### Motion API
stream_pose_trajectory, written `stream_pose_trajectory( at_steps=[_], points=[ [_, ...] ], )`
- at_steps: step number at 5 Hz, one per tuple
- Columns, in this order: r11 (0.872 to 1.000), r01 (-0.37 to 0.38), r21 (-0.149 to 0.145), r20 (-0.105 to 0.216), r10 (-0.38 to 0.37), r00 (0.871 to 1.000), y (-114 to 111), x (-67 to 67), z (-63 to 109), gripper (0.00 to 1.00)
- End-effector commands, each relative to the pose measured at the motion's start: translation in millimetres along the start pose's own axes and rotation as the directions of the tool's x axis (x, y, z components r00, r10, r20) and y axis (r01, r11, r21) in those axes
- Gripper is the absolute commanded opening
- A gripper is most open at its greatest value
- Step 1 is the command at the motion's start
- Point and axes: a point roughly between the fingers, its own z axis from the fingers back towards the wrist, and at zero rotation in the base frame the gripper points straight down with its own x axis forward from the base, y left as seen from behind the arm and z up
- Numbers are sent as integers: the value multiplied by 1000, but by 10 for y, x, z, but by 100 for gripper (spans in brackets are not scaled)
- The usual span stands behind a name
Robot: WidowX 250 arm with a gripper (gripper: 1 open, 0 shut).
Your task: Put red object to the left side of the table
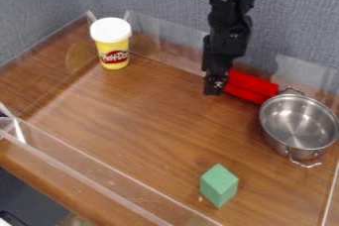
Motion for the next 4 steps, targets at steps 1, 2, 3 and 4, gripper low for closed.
stream_pose_trajectory(
  at_steps=[1, 2, 3, 4],
  points=[
    [997, 41, 64, 53, -45, 998, 77, 254, -88, 100],
    [997, 47, 65, 56, -51, 997, 77, 285, -129, 100],
    [996, 52, 67, 58, -56, 997, 79, 315, -172, 100],
    [996, 56, 66, 58, -59, 997, 69, 311, -178, 0]
  ],
)
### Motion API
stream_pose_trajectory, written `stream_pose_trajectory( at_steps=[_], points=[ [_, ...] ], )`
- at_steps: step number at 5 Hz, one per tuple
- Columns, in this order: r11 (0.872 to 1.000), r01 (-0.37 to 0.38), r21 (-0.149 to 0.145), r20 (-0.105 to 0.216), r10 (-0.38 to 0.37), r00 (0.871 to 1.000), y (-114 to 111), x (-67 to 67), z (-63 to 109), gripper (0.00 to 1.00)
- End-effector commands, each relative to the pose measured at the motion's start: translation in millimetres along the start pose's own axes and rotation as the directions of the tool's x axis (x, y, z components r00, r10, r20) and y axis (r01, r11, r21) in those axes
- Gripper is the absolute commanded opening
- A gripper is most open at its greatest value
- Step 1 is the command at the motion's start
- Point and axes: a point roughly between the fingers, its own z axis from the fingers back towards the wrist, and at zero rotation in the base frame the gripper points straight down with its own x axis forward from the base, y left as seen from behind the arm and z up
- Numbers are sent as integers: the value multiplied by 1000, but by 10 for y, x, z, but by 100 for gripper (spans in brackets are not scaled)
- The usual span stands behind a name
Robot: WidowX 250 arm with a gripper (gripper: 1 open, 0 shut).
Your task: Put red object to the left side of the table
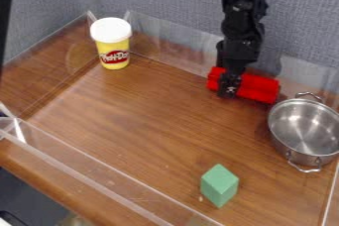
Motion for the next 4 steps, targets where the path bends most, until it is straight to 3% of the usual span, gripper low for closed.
stream_pose_trajectory(
  at_steps=[1, 4],
  points=[
    [1000, 15, 25, 28, -16, 999, 3, 90, -38, 0],
    [999, 31, 25, 30, -31, 999, -42, 63, 26, 0]
  ],
)
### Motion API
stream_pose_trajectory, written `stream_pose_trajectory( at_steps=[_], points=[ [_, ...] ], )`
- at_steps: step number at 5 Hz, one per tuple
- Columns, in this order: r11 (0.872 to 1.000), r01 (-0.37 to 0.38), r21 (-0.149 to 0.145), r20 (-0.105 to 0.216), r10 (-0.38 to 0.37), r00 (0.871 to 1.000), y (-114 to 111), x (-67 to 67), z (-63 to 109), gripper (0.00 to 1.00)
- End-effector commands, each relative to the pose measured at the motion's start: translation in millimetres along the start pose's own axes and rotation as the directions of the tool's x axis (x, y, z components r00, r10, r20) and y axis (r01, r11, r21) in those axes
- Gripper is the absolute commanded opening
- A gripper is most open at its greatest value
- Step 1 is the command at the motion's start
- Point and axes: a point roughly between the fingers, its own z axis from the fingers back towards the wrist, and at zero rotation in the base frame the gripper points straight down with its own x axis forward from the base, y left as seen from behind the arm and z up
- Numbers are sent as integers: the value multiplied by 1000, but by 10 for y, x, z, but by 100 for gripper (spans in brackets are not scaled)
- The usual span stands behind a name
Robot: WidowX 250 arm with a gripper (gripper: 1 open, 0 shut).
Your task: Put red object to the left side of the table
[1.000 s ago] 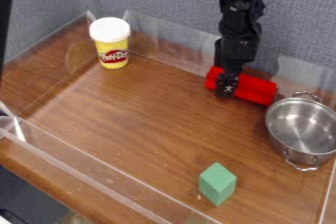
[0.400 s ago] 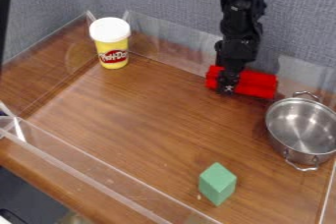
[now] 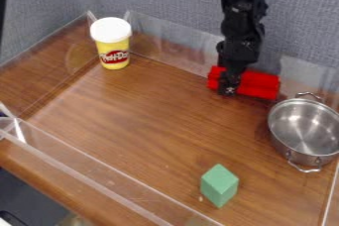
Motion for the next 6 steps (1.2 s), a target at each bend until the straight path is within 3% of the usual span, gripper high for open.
stream_pose_trajectory(
  at_steps=[1, 6],
  points=[
    [1000, 17, 10, 19, -17, 1000, -37, 62, 26, 0],
    [999, 48, 1, 22, -48, 999, -147, 6, 169, 0]
  ],
)
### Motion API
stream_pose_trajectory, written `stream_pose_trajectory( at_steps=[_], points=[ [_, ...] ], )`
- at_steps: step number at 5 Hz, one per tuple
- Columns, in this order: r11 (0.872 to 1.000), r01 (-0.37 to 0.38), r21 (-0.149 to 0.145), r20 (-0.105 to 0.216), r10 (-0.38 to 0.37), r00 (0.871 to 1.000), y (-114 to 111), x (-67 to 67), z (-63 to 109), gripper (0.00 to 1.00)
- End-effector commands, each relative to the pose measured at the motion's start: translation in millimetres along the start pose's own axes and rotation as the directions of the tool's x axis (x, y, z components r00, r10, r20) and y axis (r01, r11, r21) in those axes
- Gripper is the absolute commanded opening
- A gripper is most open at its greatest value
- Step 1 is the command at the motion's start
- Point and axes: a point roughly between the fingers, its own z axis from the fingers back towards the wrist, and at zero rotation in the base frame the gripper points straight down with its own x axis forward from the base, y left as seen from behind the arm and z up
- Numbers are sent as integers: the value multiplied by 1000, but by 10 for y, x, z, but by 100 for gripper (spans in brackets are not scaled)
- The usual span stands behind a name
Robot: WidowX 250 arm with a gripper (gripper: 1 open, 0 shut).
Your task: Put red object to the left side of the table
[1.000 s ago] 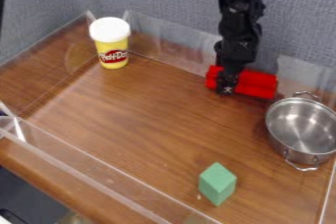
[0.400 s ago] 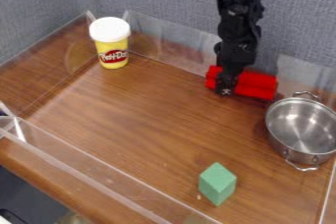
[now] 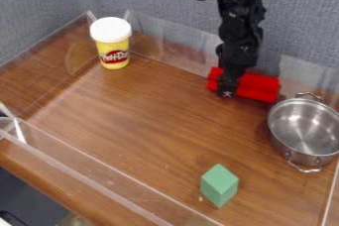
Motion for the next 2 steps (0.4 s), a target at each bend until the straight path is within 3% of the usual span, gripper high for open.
stream_pose_trajectory(
  at_steps=[1, 2],
  points=[
    [999, 13, 31, 23, -13, 1000, 12, 44, 184, 0],
    [999, 20, 30, 25, -21, 999, -9, 37, 204, 0]
  ],
)
